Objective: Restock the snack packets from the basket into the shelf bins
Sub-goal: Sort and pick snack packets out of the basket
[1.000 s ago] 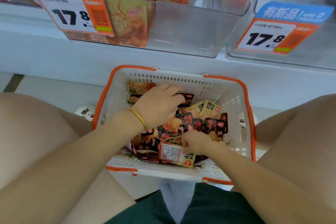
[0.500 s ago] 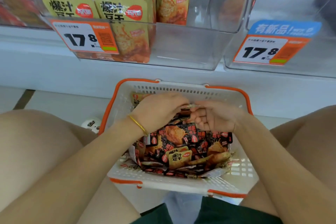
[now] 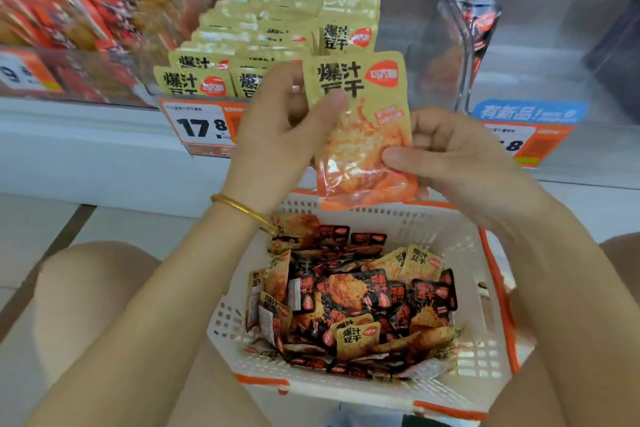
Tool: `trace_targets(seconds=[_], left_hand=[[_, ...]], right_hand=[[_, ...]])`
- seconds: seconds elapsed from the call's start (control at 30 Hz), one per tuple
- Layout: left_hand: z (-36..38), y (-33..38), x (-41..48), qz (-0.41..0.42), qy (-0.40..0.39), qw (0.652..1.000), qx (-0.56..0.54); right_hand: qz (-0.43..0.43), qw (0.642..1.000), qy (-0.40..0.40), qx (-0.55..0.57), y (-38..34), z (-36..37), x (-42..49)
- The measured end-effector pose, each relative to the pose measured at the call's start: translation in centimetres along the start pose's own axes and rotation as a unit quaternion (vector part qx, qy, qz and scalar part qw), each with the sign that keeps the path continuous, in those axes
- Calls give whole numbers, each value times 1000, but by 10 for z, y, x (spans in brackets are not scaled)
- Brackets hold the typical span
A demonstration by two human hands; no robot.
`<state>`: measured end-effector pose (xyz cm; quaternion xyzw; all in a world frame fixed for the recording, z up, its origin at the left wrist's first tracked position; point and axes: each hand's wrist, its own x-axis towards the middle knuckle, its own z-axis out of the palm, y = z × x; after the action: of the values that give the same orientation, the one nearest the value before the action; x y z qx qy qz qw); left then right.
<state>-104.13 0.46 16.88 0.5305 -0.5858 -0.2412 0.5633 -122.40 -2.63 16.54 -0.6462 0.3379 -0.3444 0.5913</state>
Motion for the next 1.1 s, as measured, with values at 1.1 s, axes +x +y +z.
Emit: trace_targets(seconds=[1.1], left_hand=[[-2,-75,29,251,65,822,507]], right_hand=[[237,883,77,-398,1,-10,175]])
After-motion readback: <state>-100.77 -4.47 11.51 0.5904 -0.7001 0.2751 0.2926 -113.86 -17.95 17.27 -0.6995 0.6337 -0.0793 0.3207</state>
